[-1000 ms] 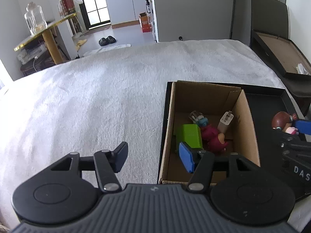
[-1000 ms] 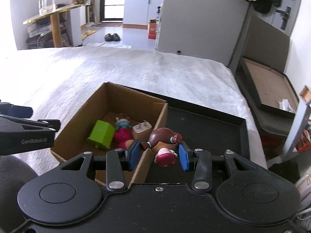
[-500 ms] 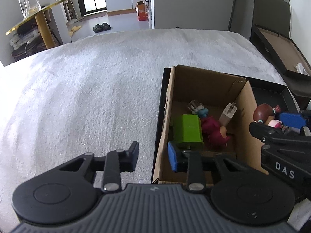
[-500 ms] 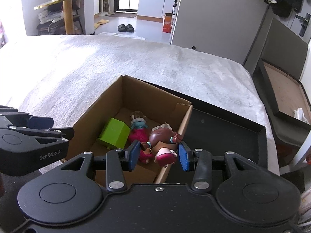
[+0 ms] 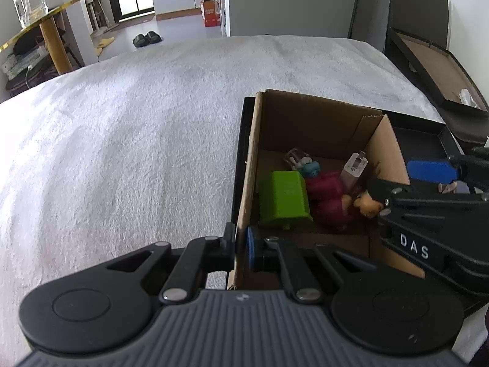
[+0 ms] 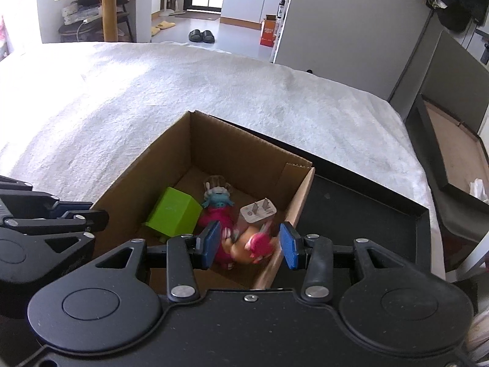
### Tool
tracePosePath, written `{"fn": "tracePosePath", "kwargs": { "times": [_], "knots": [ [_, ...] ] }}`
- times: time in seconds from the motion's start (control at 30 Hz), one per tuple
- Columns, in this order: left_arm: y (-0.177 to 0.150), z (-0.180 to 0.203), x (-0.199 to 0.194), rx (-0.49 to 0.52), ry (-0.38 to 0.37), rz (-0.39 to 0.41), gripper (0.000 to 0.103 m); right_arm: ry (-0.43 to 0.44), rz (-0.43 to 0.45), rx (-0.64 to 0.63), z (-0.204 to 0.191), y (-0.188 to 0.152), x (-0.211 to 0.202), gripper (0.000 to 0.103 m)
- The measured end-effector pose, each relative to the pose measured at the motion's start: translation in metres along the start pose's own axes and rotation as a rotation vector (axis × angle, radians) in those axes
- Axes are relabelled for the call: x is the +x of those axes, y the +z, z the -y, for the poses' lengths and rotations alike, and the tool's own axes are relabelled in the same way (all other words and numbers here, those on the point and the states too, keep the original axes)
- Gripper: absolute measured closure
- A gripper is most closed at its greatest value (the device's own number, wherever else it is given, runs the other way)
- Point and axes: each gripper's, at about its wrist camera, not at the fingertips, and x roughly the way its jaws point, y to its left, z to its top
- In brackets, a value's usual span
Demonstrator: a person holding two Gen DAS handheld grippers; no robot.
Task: Organize rigid objects
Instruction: 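Open the right gripper to drop the brown-haired doll into the box, then move the right tool back over the tray toward the lavender block figure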
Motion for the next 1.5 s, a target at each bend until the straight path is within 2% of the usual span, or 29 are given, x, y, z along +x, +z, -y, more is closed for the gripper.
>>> {"fn": "tracePosePath", "kwargs": {
  "times": [0.33,0.4,0.53,0.63,0.7,0.8,0.9,1.5],
  "knots": [
    [0.003,0.000,-0.002,-0.017,0.008,-0.029,0.096,-0.001,0.000,0.028,0.007,-0.011,-0.012,0.059],
    [0.005,-0.001,-0.006,-0.026,0.007,-0.025,0.093,-0.007,0.002,0.044,0.011,-0.013,-0.016,0.059],
    [0.010,0.002,-0.013,-0.026,0.016,-0.019,0.091,-0.019,0.014,0.067,0.020,-0.016,-0.022,0.050],
    [0.011,0.006,-0.018,-0.020,0.025,-0.011,0.085,-0.020,0.024,0.099,0.029,-0.019,-0.026,0.047],
    [0.012,0.010,-0.021,-0.012,0.035,-0.011,0.072,-0.029,0.033,0.113,0.034,-0.022,-0.030,0.041],
    [0.012,0.018,-0.027,0.001,0.045,0.011,0.058,-0.046,0.047,0.132,0.043,-0.027,-0.035,0.032],
    [0.014,0.027,-0.032,0.017,0.059,0.019,0.052,-0.058,0.052,0.147,0.052,-0.033,-0.039,0.029],
    [0.025,0.090,-0.036,0.126,0.095,0.041,0.047,-0.048,0.083,0.261,0.107,-0.060,-0.041,0.026]
  ]
}}
